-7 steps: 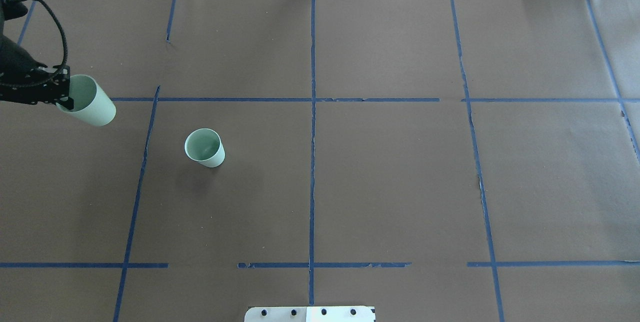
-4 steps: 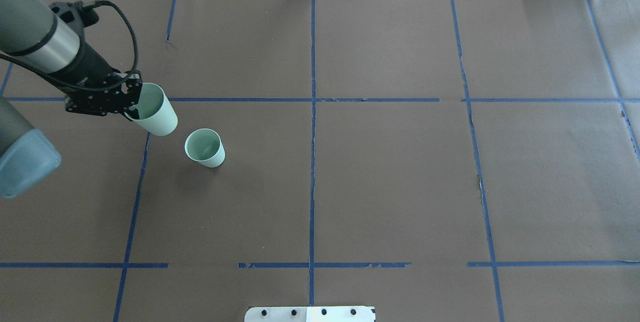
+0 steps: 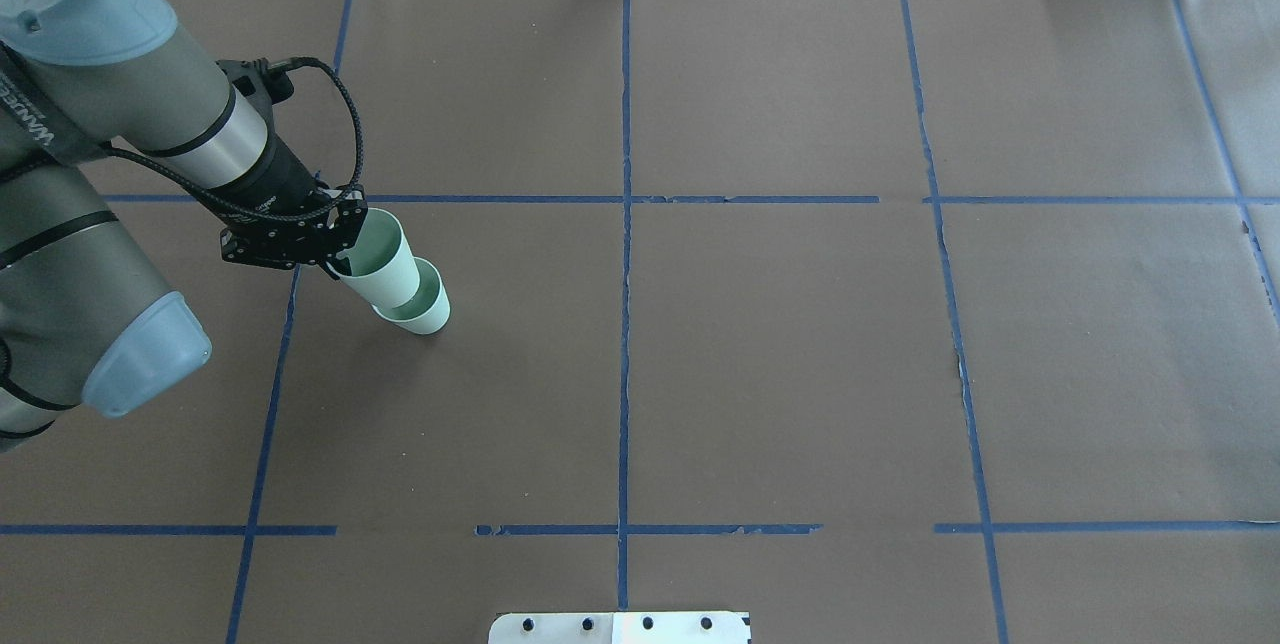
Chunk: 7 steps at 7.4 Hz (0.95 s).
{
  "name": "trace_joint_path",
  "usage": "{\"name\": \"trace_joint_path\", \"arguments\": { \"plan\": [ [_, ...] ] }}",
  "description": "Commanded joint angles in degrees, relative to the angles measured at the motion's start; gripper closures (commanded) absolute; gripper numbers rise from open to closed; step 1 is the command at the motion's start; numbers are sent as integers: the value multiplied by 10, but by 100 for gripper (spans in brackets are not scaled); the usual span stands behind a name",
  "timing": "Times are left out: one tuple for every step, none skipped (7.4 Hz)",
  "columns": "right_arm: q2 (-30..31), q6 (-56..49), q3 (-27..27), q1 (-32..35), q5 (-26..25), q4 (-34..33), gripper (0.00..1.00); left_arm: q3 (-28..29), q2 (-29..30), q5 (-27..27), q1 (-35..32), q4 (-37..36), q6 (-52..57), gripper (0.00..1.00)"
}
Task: Stack cups
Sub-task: 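Lower the held cup into the standing mint-green cup with the left gripper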
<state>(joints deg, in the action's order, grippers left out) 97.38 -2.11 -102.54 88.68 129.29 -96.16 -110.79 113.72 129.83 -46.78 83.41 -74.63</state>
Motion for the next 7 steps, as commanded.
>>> {"name": "trace_joint_path", "arguments": {
  "plan": [
    [0, 0, 1, 0, 0, -1, 0, 21, 1, 0, 3, 22, 0, 100],
    [0, 0, 1, 0, 0, -1, 0, 36, 1, -1, 4, 40, 0, 100],
    [0, 0, 0, 0, 0, -1, 0, 40, 0, -1, 4, 44, 0, 100],
    [0, 0, 1, 0, 0, -1, 0, 40, 0, -1, 4, 44, 0, 100],
    [0, 0, 1, 0, 0, -1, 0, 42, 0, 0, 4, 44, 1, 100],
    [0, 0, 1, 0, 0, 0, 0, 41, 0, 0, 4, 45, 4, 96],
    [0, 0, 1, 0, 0, -1, 0, 41, -1, -2, 4, 57, 3, 1]
  ]
}}
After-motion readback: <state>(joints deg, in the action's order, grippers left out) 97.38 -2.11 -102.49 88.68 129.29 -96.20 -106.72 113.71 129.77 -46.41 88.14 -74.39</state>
